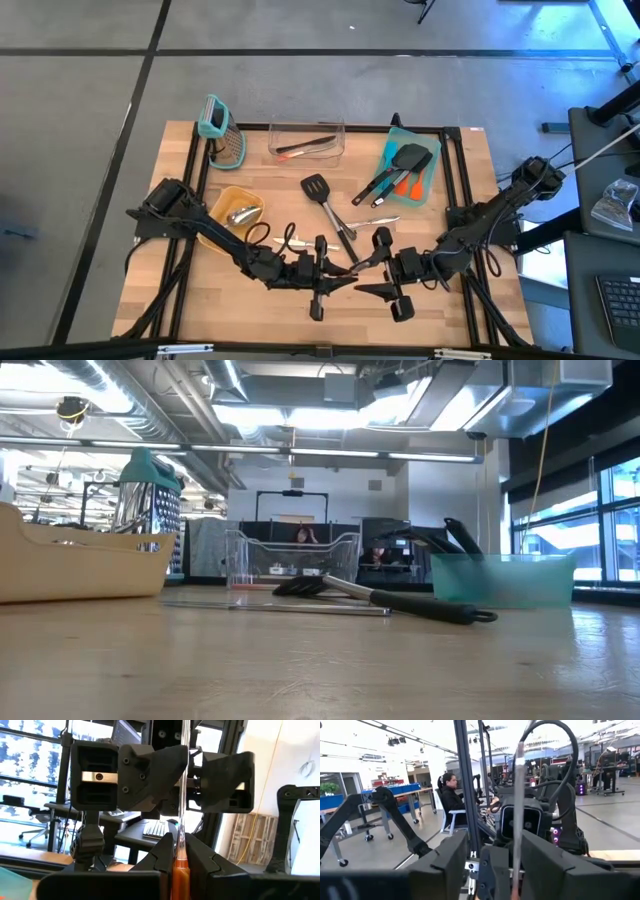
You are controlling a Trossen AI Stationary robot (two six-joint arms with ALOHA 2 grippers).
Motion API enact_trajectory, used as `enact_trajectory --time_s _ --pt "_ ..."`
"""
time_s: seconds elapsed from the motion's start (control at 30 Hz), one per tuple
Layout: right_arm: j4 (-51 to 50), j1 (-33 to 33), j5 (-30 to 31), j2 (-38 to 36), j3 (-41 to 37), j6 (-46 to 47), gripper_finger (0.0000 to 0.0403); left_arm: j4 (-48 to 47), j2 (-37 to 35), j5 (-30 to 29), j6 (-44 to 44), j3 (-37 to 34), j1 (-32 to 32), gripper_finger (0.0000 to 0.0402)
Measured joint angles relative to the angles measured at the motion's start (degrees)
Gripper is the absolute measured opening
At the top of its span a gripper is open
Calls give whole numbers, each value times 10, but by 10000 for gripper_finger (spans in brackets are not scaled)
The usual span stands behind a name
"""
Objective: Pick & Place Kitchen Items
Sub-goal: Put the orange spatula into the green bin
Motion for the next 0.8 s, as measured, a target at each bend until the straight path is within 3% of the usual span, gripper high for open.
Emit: enact_trajectory --time_s 0.37,0.57,0.67,0.8 --pt "0 0 13 0 0 -14 19 -2 0 12 -3 0 0 20" --pt "-11 2 56 -1 0 -11 11 -5 0 5 -3 0 0 21" --pt "-14 2 58 -1 0 -9 11 -5 0 0 3 0 -2 46" --pt "-21 4 60 0 0 -10 10 -4 0 -91 86 0 -26 96"
